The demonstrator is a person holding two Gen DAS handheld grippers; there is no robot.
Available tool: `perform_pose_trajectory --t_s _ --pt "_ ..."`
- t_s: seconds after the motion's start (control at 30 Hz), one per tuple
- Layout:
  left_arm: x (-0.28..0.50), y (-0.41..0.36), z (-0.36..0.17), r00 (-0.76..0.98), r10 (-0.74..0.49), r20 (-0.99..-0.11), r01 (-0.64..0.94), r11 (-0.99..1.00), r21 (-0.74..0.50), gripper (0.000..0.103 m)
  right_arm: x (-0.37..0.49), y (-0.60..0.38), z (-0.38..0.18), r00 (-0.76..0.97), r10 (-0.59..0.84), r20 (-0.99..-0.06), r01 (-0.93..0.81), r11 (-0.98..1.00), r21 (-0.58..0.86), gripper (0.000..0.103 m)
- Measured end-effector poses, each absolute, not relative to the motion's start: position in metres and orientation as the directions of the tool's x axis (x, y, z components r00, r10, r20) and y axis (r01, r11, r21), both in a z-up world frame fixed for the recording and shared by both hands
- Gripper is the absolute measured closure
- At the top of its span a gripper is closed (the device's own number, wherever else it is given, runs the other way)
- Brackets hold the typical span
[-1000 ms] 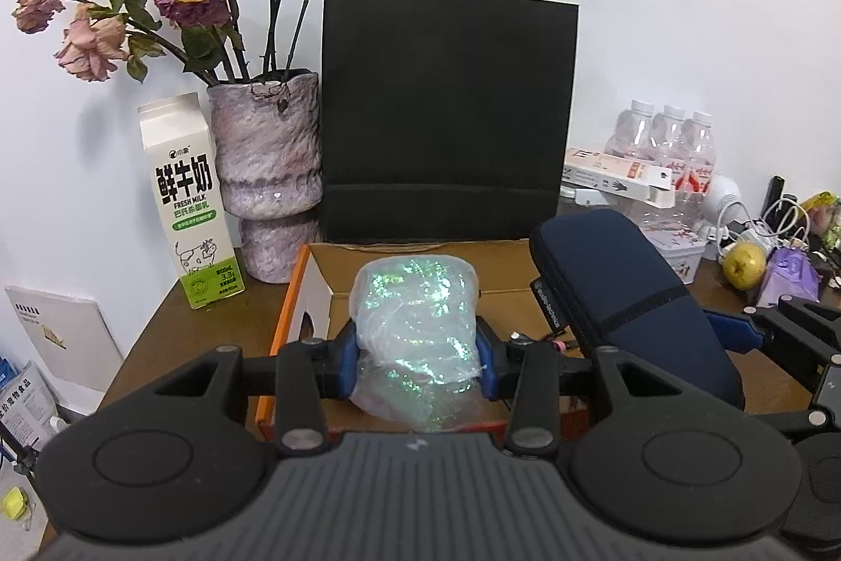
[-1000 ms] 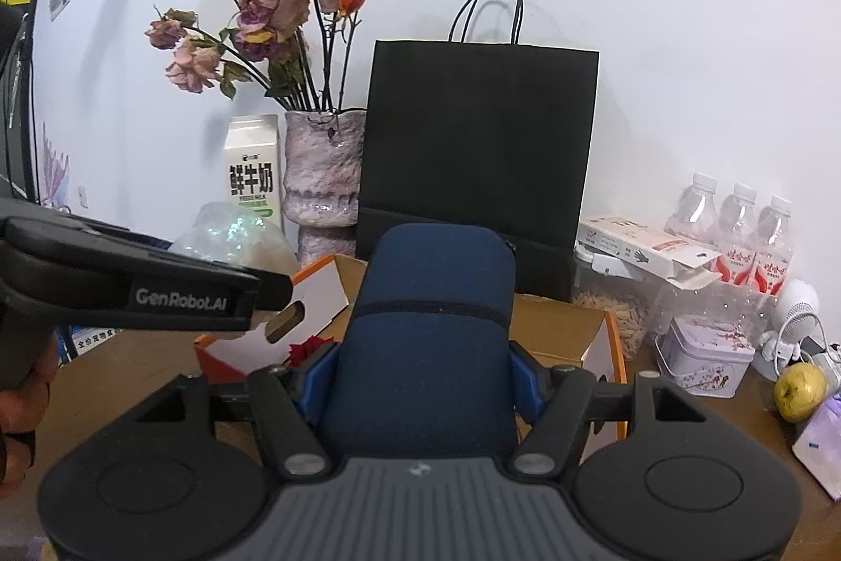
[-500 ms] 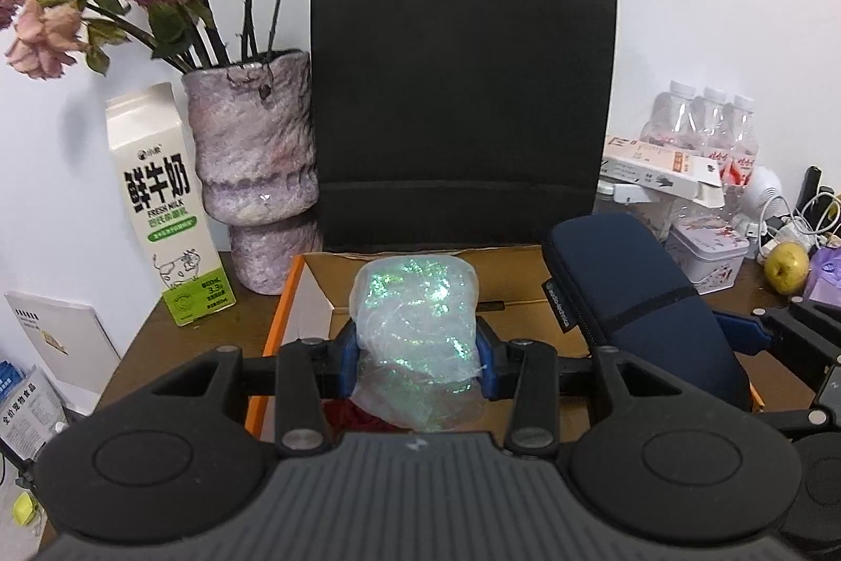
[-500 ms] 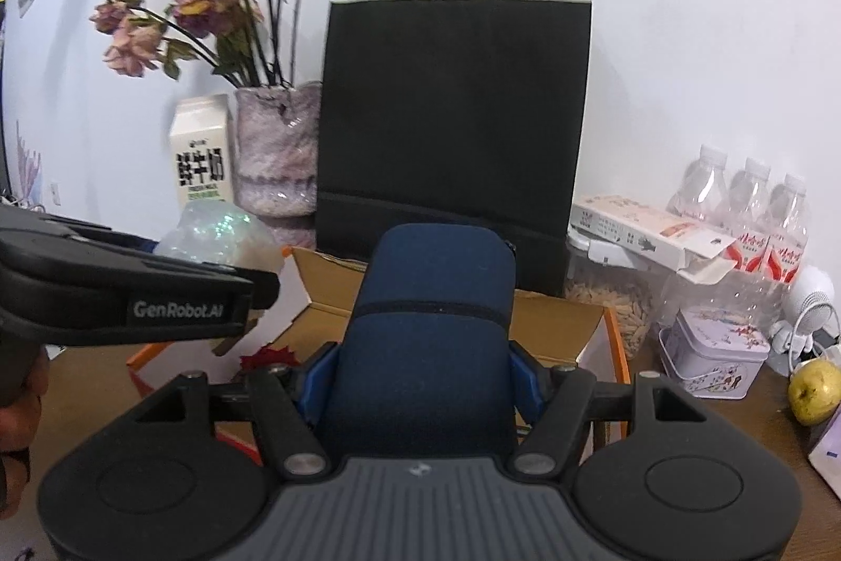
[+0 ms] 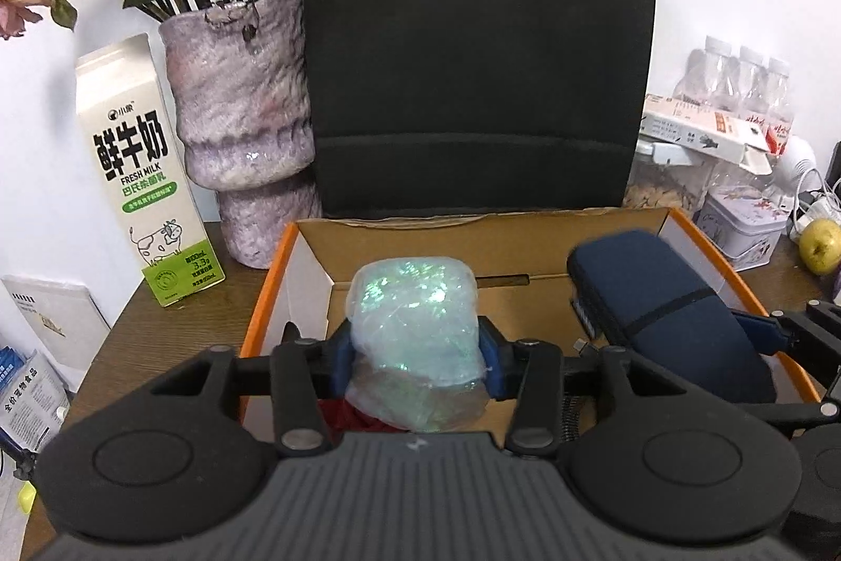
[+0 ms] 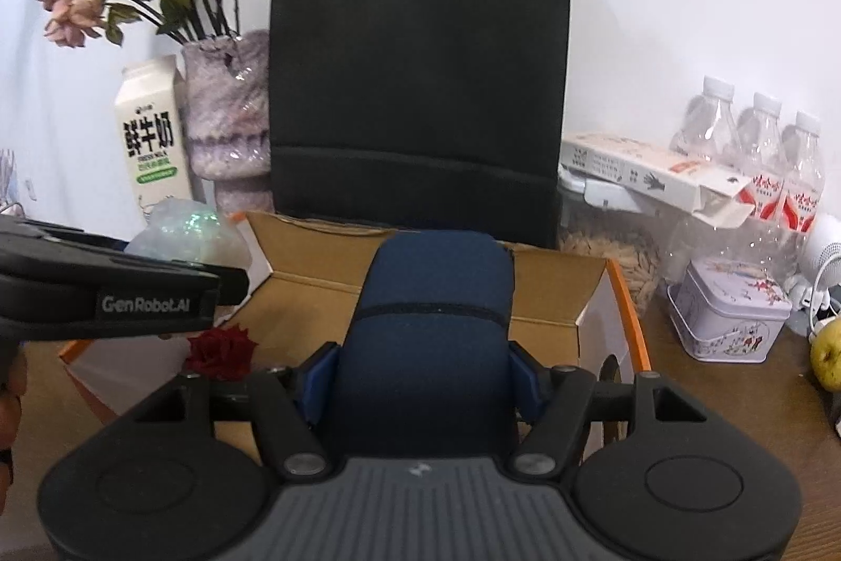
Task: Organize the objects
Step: 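Open both tools to drop the plastic bag and navy case into the box, then move both tools back over the plush toys and white cloth on the table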
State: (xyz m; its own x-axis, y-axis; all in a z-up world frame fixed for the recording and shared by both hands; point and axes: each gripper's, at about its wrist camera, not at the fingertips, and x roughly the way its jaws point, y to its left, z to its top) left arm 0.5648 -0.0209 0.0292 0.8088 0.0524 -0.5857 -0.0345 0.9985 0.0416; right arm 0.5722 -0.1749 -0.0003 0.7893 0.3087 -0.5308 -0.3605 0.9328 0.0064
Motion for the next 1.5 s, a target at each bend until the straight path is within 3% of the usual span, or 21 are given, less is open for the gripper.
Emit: perform_pose_trajectory --t_s 0.03,0.1,0.13,0.2,0.23,0.47,0.7,1.5 --pt "0.566 -0.021 0.028 0.808 0.049 -0.587 -0.031 0.999 0.041 0.044 0.574 -0.176 -0.002 0.786 0.306 -0.537 -0.357 0.934 0.009 0.037" --pt "0.567 -0.021 0.026 0.811 0.048 -0.583 -0.03 0.999 0.04 0.007 0.576 -0.178 -0.004 0.793 0.295 -0.533 -0.342 0.94 0.01 0.036" --pt "0.566 -0.021 0.025 0.816 0.054 -0.575 -0.036 0.998 0.043 0.0 0.575 -0.179 -0.004 0.795 0.293 -0.53 -0.341 0.94 0.008 0.025" --pt "0.564 -0.021 0.025 0.829 0.057 -0.556 -0.037 0.998 0.047 0.0 0.575 -0.181 -0.003 0.8 0.3 -0.52 -0.346 0.938 0.01 0.008" --pt "0.565 -0.021 0.025 0.827 0.055 -0.559 -0.036 0.998 0.044 0.0 0.574 -0.181 -0.002 0.802 0.301 -0.516 -0.348 0.937 0.005 0.007" --pt "0.563 -0.02 0.025 0.825 0.061 -0.562 -0.045 0.998 0.043 0.0 0.574 -0.182 -0.001 0.798 0.292 -0.528 -0.343 0.939 0.002 0.007" --pt "0.553 -0.017 0.033 0.827 0.071 -0.558 -0.057 0.997 0.043 0.0 0.564 -0.184 0.011 0.806 0.28 -0.522 -0.338 0.941 -0.016 0.0" --pt "0.456 -0.01 0.075 0.853 0.072 -0.517 -0.069 0.997 0.025 0.0 0.474 -0.194 0.055 0.822 0.289 -0.49 -0.347 0.937 -0.03 0.0"
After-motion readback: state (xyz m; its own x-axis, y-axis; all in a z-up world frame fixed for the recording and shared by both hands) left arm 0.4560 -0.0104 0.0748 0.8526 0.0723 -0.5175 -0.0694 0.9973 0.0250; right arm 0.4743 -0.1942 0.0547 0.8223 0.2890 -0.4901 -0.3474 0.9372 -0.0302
